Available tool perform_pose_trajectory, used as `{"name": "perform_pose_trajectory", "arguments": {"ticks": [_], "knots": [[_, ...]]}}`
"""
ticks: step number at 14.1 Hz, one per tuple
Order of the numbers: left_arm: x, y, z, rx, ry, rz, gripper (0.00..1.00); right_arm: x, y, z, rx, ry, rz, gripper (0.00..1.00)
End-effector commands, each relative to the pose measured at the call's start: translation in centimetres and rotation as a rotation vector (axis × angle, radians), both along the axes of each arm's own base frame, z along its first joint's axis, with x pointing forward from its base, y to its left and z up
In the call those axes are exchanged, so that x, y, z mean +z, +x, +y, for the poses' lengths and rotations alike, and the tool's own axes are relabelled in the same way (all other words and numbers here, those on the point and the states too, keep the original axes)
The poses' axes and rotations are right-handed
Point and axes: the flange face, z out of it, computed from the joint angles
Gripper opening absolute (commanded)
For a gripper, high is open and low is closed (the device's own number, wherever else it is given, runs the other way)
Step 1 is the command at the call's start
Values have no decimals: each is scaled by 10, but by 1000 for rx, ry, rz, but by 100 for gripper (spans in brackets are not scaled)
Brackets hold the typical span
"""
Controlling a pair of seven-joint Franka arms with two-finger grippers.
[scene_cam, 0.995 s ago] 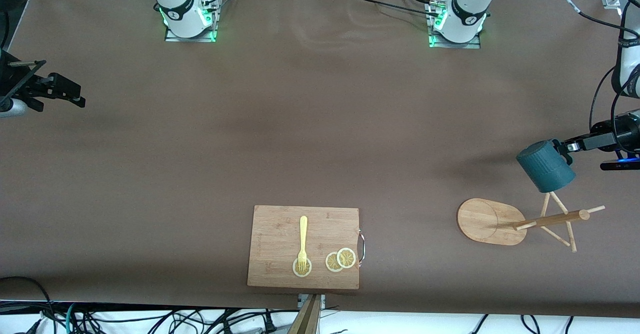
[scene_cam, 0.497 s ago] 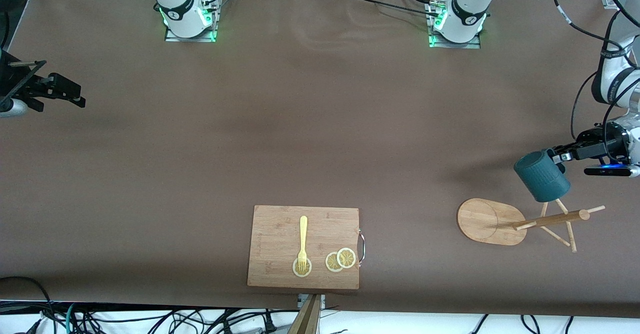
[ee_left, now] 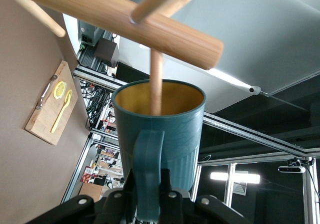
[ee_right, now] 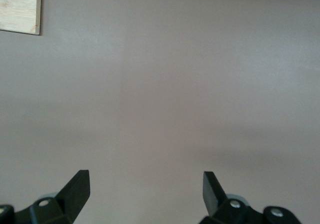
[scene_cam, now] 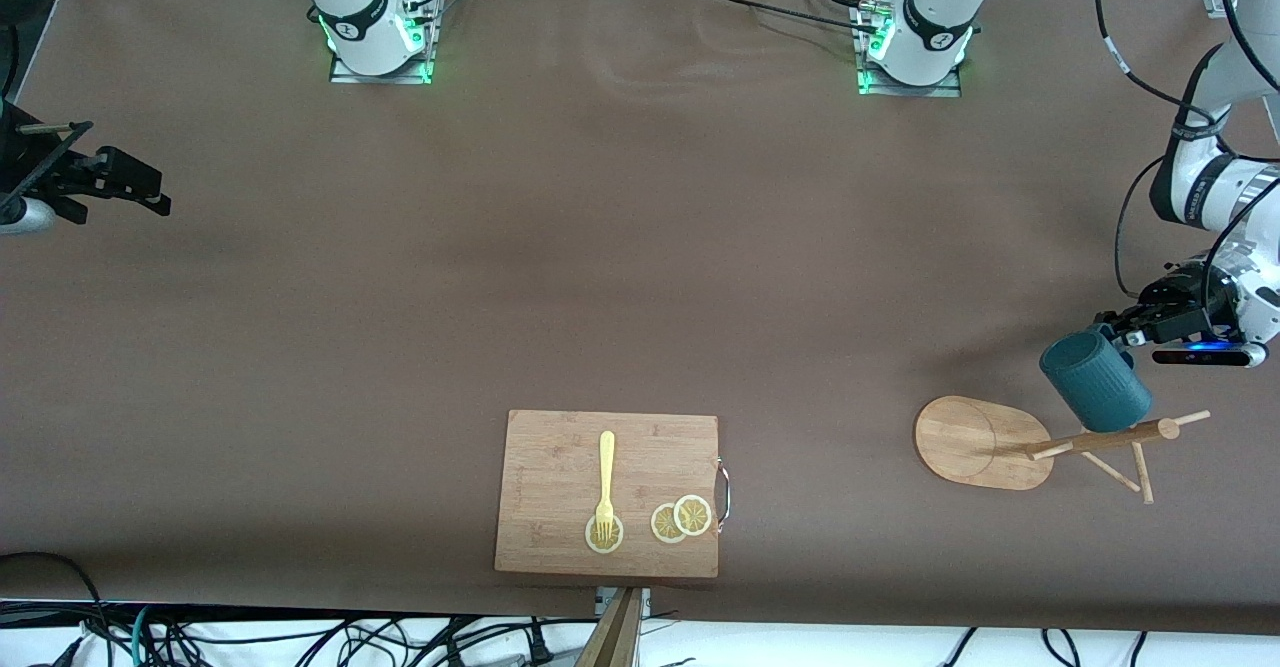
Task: Pass cup and hang on rack
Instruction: 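Lower the mug onto a rack peg with the left gripper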
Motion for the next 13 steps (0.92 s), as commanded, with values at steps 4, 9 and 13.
{"name": "perform_pose_trajectory", "arguments": {"ticks": [4, 9, 13], "knots": [[-16, 0, 10, 56, -41, -66, 4, 1, 5, 0, -15, 4, -13, 100], [-33, 1, 13, 81, -79, -75, 11, 1, 5, 0, -15, 4, -13, 100], [-45, -2, 15, 99, -69, -94, 17, 1, 5, 0, -15, 4, -15, 100]]}}
